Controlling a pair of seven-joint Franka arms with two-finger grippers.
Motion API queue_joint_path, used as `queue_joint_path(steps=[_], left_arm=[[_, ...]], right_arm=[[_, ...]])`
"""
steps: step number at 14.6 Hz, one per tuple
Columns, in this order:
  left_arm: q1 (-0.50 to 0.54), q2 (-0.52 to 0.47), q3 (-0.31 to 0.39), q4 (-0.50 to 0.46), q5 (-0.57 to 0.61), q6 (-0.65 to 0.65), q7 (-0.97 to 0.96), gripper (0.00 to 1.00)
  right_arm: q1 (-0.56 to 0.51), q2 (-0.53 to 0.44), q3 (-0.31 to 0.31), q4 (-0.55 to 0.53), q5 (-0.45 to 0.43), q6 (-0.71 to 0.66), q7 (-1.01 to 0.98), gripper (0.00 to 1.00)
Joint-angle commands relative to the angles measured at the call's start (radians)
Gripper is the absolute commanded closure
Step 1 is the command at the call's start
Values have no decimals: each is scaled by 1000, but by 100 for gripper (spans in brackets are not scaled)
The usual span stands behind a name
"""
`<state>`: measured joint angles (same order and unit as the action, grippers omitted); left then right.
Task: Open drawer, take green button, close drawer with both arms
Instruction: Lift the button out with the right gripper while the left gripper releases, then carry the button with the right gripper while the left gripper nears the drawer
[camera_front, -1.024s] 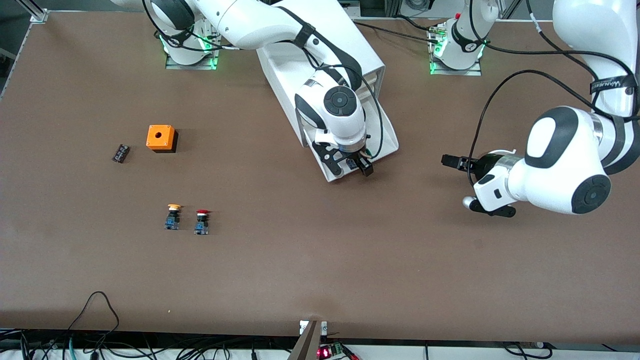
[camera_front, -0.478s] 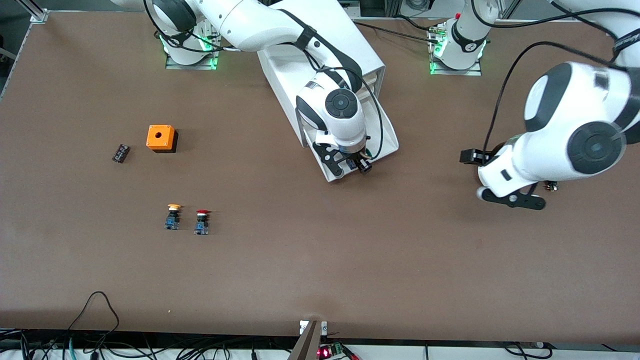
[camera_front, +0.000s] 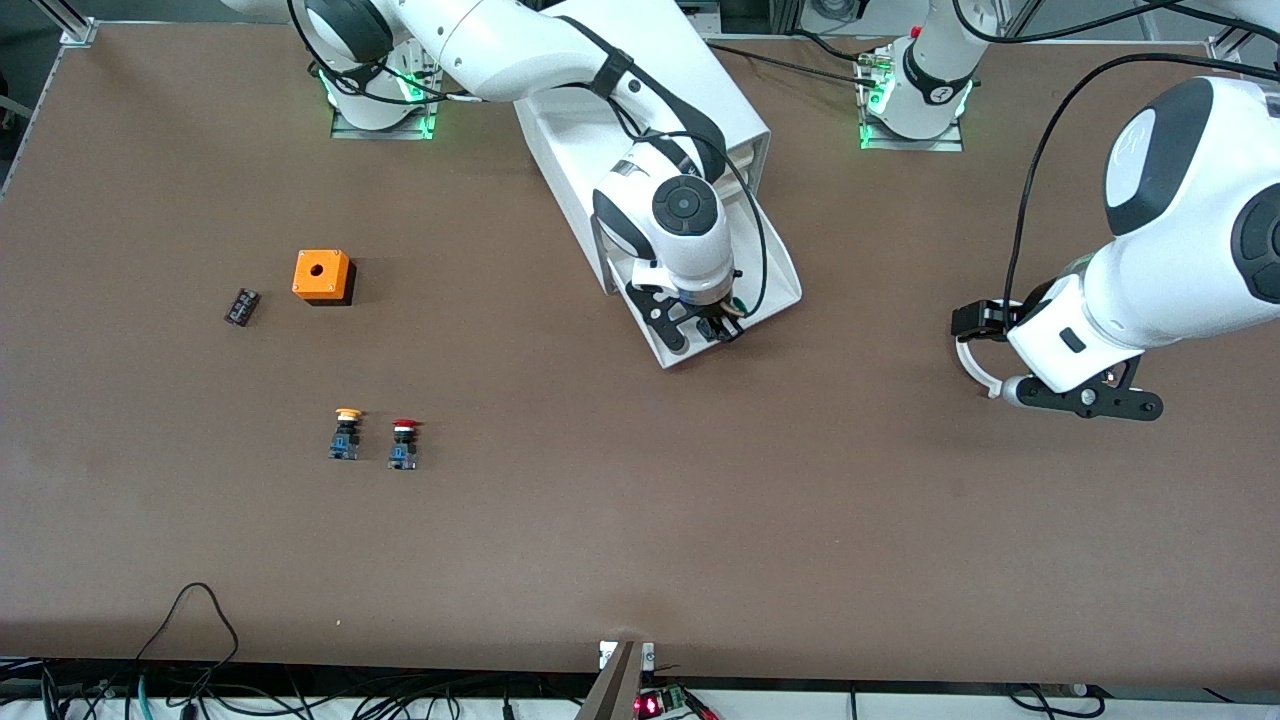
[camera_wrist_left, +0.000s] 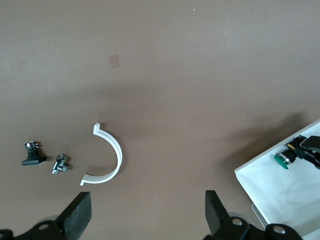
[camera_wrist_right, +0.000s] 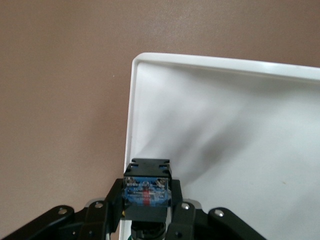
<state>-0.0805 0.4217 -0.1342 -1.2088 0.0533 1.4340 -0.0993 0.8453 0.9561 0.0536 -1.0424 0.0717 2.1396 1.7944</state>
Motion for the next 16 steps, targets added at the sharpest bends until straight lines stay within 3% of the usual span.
queue_joint_path(steps=[1,7,11,16], left_arm=[[-7,6,-8,11,31,3,-34,0],[-5,6,-10,-1,23,16,-134,0],[-5,-3,-54,-142,20,182,-304,0],[-19,-3,-105,-409,36,509,-613,0]], right_arm=[[-3,-49,-3,22,-3,-61,-1,100],[-116,-138,-3,22,-3,-159,-390,100],[-242,-154,-4,22,-3,-211,-769,100],[-411,-148,-6,13,-1,-228,-1198,100]])
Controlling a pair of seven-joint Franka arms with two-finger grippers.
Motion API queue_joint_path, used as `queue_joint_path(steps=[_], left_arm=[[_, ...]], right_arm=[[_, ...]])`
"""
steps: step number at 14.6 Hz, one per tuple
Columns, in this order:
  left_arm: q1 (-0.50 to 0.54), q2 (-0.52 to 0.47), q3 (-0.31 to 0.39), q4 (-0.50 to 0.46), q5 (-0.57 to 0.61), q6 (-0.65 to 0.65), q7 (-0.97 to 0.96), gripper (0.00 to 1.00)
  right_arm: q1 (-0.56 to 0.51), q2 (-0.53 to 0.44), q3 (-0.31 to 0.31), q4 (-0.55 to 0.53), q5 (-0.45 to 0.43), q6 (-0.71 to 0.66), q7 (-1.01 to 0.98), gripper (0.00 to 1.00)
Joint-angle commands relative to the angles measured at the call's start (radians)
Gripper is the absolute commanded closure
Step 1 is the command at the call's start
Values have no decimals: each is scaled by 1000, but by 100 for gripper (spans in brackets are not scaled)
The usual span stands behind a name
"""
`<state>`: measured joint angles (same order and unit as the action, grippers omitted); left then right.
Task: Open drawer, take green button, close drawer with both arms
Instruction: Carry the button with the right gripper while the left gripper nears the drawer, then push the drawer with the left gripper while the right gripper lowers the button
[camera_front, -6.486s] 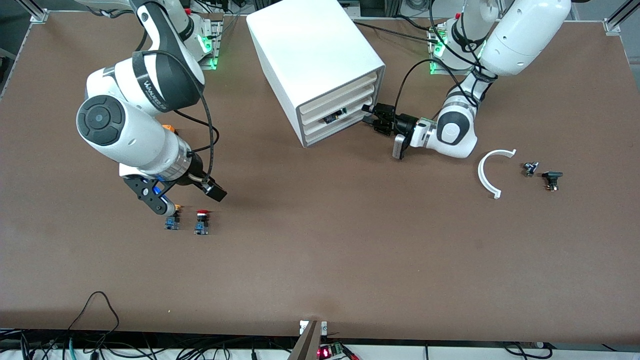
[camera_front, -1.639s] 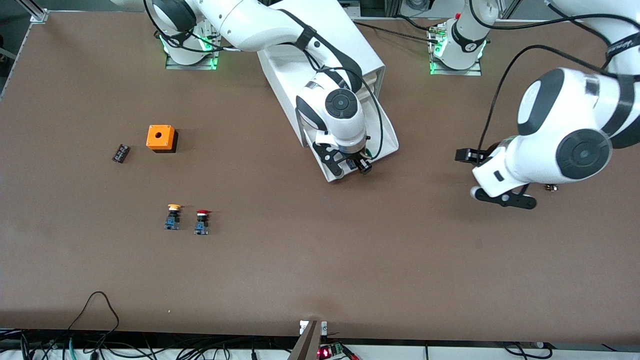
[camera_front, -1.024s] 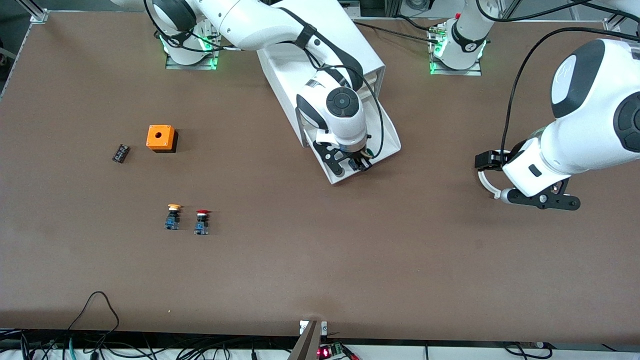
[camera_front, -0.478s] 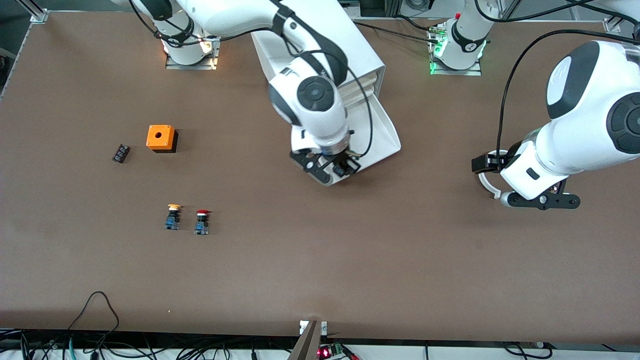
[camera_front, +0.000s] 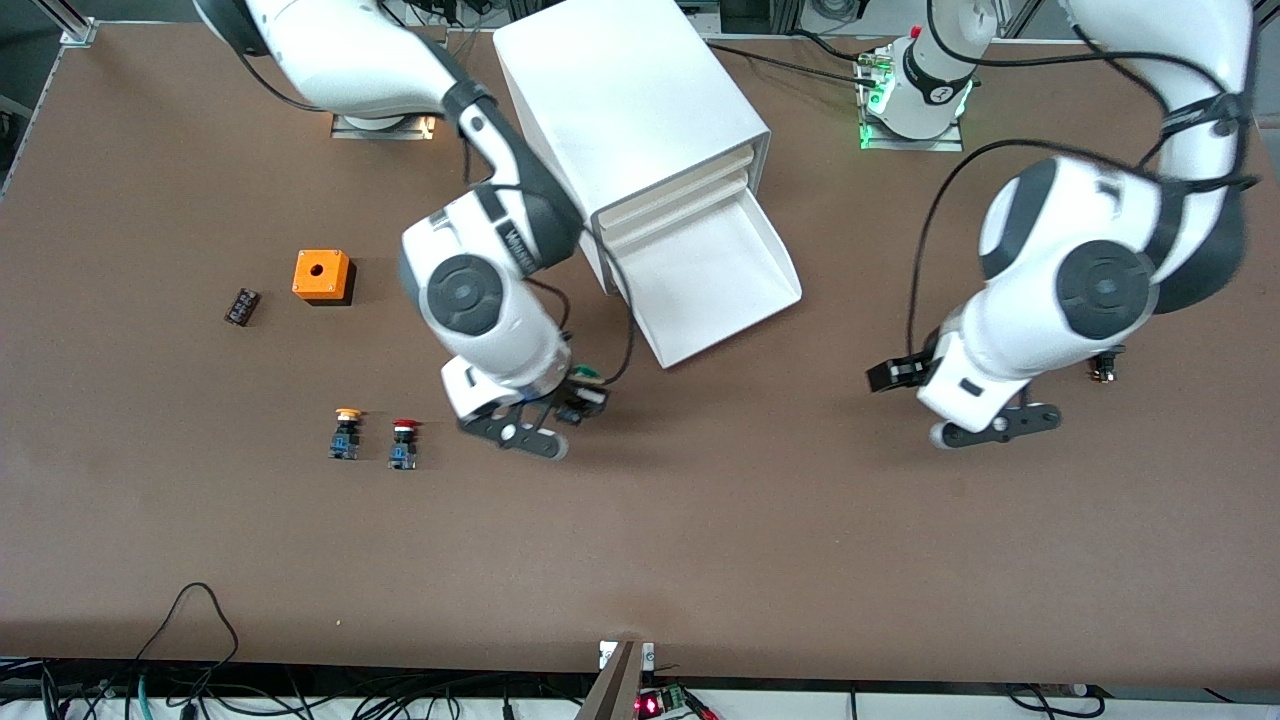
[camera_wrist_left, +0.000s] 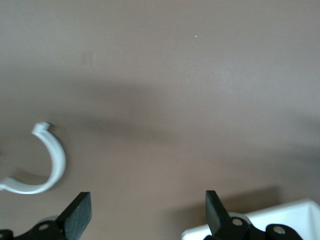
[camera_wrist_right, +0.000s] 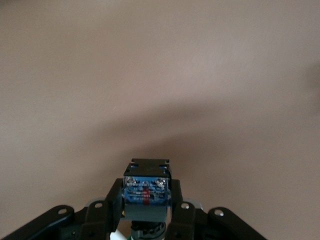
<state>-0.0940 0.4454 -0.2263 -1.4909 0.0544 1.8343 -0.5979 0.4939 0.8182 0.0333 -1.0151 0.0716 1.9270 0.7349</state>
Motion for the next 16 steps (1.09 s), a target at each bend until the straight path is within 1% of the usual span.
queue_joint_path(steps=[1,3,5,7,9,11,16], left_arm=[[-12,-27,-14,-182,33,170,-153,0],[-27,-10,-16,-251,35,285,-203,0],[-50,35,-15,-329,36,434,-284,0],[-101,39,-11,-391,38,537,-342,0],[-119,53,-13,-394,45,542,-379,0],[-160,61,-15,-396,45,542,-440,0],[-263,61,-21,-416,47,524,-577,0]], right_arm=[[-95,-2,14,-22,-1,-16,-207,100],[-156,16,14,-58,-1,-7,-334,100],[-184,38,13,-86,-3,0,-417,100],[-204,59,13,-94,-3,18,-472,100],[-216,85,13,-94,-3,47,-499,100],[-216,108,13,-97,-10,76,-520,100],[-216,136,13,-146,-12,191,-525,100]])
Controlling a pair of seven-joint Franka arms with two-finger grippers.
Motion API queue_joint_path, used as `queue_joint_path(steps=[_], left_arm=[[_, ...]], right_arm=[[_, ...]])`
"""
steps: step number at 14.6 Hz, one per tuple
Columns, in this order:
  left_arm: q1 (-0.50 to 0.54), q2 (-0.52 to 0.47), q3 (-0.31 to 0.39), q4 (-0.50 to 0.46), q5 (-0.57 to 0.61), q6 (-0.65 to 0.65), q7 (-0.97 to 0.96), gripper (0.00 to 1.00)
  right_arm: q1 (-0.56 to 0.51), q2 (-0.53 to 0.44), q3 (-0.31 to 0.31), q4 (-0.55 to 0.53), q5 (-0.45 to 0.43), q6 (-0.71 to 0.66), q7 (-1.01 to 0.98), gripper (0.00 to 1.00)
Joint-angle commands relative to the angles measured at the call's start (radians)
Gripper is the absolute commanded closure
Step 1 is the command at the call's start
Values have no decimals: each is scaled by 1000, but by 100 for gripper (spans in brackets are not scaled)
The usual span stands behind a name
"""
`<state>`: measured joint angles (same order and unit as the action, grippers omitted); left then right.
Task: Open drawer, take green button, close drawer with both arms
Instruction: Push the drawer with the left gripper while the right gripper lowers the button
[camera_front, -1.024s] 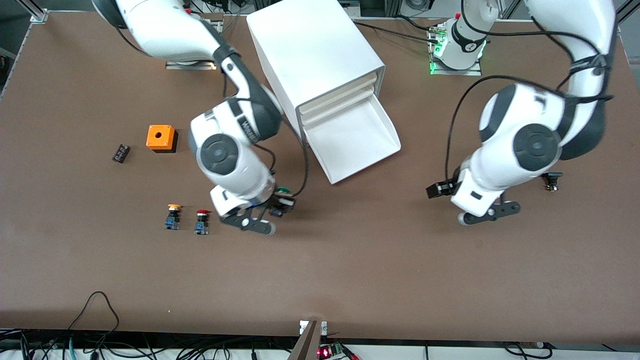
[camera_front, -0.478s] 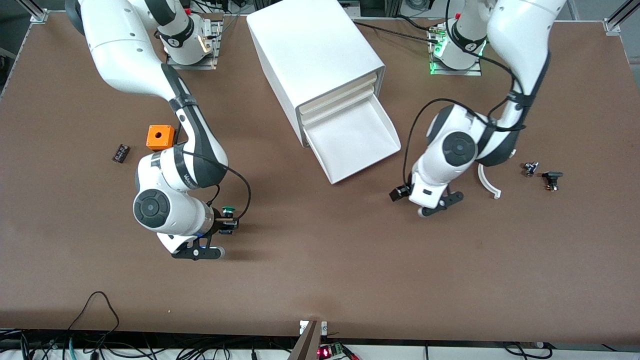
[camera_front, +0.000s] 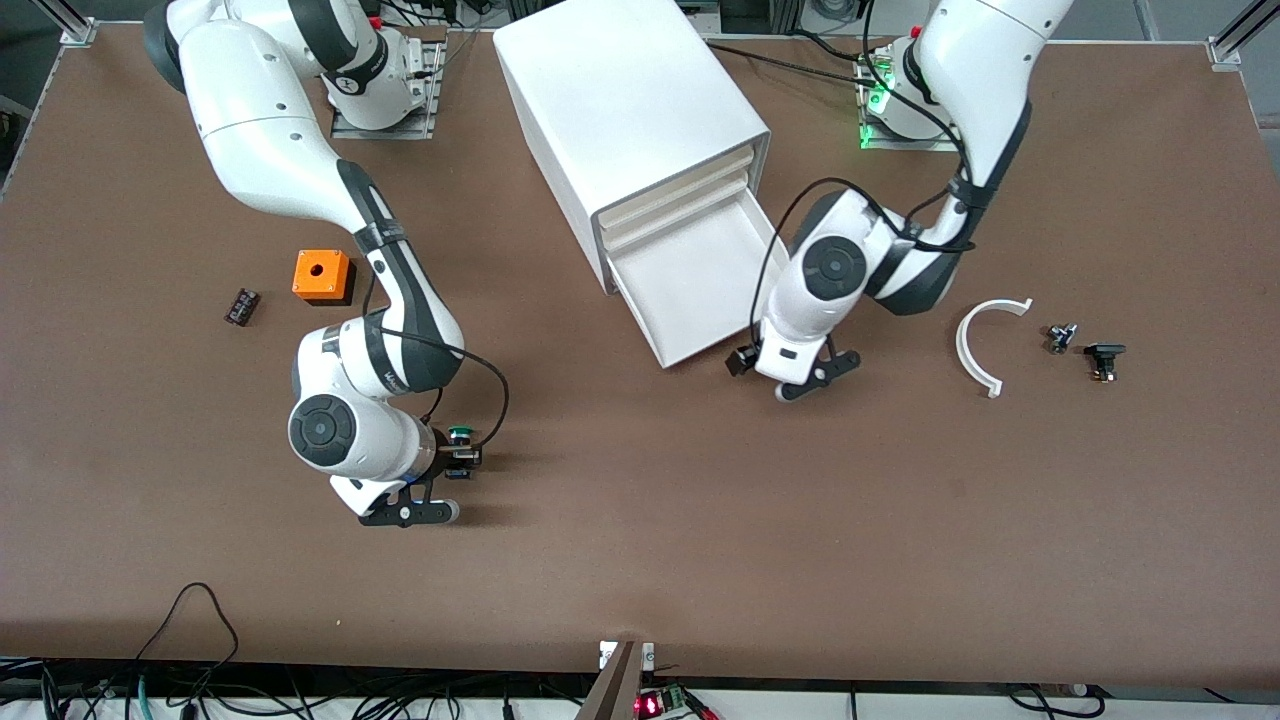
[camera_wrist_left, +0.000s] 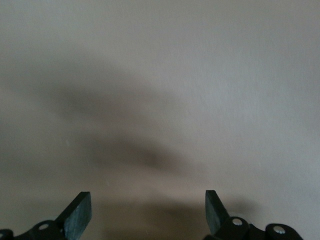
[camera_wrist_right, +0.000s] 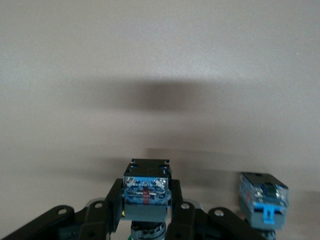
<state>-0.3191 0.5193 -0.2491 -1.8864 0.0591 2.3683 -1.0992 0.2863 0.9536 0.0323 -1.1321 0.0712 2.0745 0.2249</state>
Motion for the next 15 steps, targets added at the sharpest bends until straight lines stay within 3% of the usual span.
queue_joint_path(steps=[1,5,12,13,14,15], left_arm=[[-61,-18,-1,-25,41,-47,-85,0],[-78,-39,-47,-25,38,-155,-85,0],[-87,-19,-143,-30,18,-205,-93,0],[-83,-21,-153,-30,5,-221,-91,0],[-83,-21,-160,-30,-8,-234,-91,0],[-83,-21,-165,-30,-25,-236,-91,0]], right_arm=[[-9,8,14,-31,-11,53,-15,100],[-9,10,14,-57,-13,58,-7,100],[-2,4,14,-97,-4,58,2,100],[-6,4,14,-97,-4,56,4,89],[-9,2,14,-94,-4,52,4,58],[-10,-2,12,-92,-2,50,2,3]])
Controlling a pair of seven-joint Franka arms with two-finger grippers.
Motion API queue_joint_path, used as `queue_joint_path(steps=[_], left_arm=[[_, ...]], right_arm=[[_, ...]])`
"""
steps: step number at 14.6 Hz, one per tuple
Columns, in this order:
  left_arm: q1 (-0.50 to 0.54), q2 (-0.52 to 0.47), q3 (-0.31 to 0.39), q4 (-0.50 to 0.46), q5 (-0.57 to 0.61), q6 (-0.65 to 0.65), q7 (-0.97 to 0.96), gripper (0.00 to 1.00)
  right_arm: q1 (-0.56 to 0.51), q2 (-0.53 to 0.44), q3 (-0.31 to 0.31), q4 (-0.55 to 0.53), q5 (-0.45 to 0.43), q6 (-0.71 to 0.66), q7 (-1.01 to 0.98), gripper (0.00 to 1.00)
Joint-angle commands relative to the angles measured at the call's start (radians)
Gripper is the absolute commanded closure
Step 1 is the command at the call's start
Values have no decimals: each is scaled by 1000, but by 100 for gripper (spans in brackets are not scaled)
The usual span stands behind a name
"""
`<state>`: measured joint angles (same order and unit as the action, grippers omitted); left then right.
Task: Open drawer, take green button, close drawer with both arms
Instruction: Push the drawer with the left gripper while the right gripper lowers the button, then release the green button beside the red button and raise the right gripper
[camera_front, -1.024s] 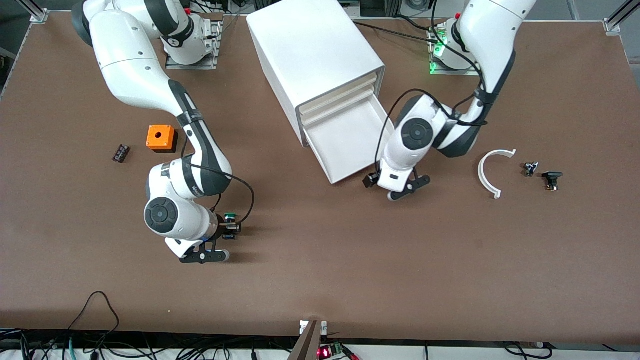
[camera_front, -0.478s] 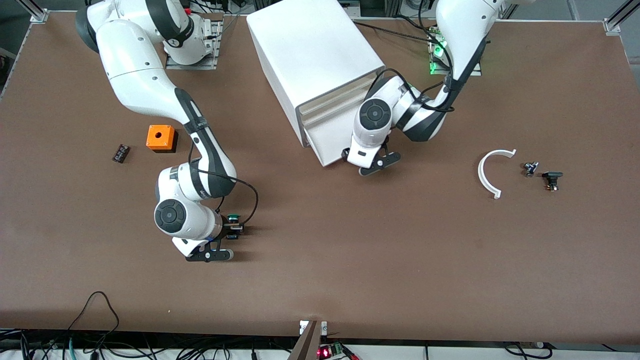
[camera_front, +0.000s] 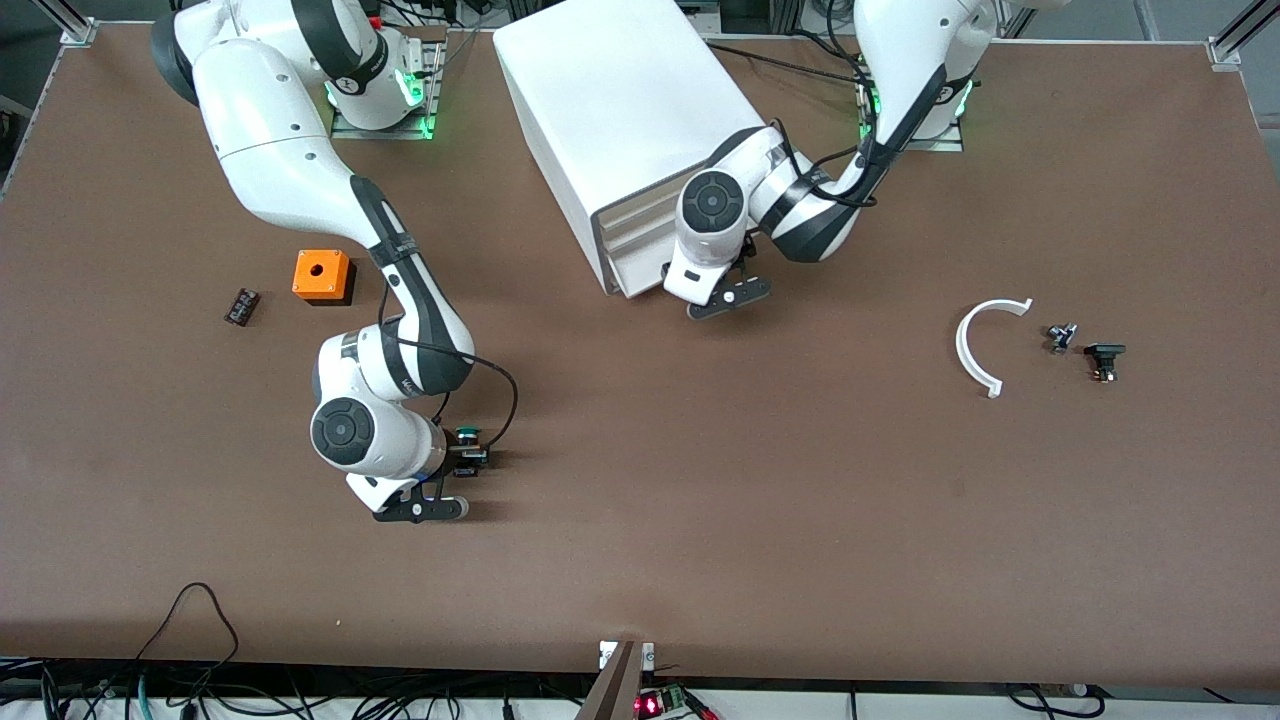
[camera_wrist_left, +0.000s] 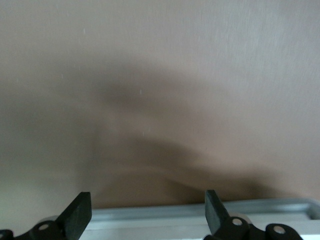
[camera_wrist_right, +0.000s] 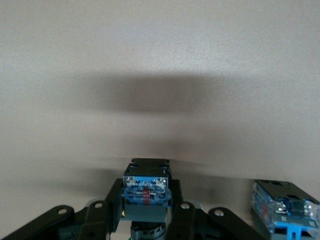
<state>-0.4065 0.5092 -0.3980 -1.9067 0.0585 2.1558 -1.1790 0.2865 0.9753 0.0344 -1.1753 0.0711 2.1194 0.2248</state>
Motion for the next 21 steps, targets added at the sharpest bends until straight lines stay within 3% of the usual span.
queue_joint_path(steps=[1,11,15,18,21], left_arm=[[0,-11,-21,-9,-31,-25,-11,0],[-8,0,-55,-8,-95,-68,-13,0],[-8,0,-55,-3,-95,-71,-13,0],[11,-17,-53,43,-88,-160,7,0],[69,-26,-44,199,-53,-328,73,0]], right_arm=[[-10,-30,9,-46,-2,4,-5,0],[-130,-291,6,-41,-10,-116,-13,0],[-173,-403,-25,-55,-2,-268,-57,0],[-230,-536,-30,-148,-5,-332,-107,0],[-231,-719,-59,-344,-22,-309,-108,0]])
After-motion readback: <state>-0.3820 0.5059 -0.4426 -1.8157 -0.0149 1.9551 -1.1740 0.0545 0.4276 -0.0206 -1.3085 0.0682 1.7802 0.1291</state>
